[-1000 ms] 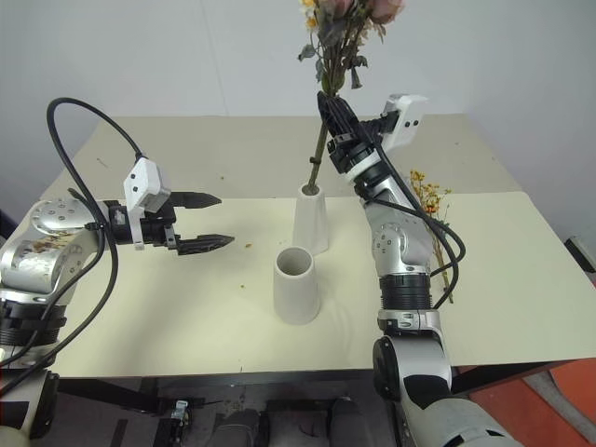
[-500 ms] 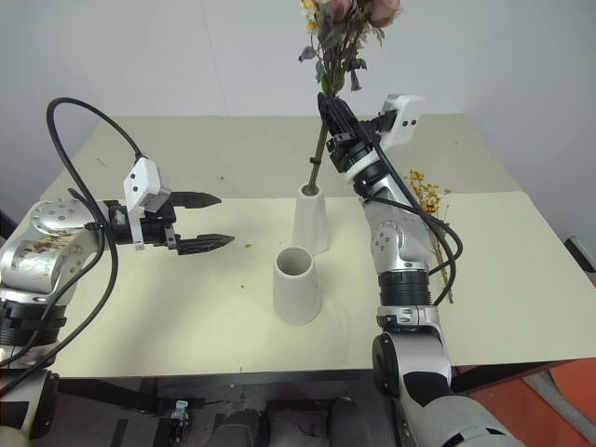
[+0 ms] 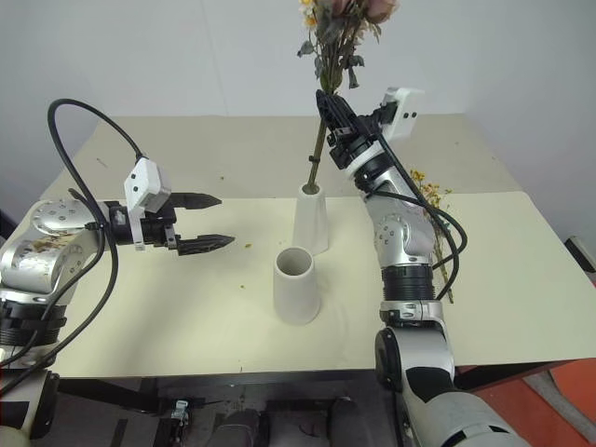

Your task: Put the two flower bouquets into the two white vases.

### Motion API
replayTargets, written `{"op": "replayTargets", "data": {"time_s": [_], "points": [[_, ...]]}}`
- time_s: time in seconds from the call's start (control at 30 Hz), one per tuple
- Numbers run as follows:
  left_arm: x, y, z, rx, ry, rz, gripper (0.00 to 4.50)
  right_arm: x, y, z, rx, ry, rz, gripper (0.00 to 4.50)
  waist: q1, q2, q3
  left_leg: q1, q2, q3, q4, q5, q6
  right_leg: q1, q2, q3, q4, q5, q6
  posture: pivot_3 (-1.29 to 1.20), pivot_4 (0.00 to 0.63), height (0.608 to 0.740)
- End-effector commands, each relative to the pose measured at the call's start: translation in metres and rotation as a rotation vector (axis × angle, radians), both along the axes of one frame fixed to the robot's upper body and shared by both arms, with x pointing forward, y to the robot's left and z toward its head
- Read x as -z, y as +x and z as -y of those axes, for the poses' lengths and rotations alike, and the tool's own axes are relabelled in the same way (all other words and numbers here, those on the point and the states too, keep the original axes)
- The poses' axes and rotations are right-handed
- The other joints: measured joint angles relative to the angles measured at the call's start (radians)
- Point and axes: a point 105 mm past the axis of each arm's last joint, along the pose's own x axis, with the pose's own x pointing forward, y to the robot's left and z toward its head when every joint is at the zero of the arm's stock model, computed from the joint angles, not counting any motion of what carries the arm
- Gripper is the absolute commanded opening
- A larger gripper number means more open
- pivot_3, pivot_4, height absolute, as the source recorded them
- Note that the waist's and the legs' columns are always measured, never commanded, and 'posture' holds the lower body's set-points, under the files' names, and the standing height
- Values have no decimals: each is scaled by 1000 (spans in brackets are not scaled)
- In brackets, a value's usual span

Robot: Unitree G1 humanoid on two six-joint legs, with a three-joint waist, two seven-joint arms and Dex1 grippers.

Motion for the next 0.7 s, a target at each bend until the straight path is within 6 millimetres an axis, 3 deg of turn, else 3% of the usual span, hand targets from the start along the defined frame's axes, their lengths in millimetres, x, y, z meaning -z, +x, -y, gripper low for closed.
{"op": "replayTargets", "data": {"time_s": [0.03,0.7], "points": [[-12,-5,3,23,-12,46,4500,-25,-12,1,-21,8,73,234,0,0,0,0,0,0,0,0,0,0,0,0,0,0,0,0,150,740],[-13,-4,2,15,-10,48,4500,-40,-15,2,-8,9,115,234,0,0,0,0,0,0,0,0,0,0,0,0,-1,0,0,0,150,740]]}}
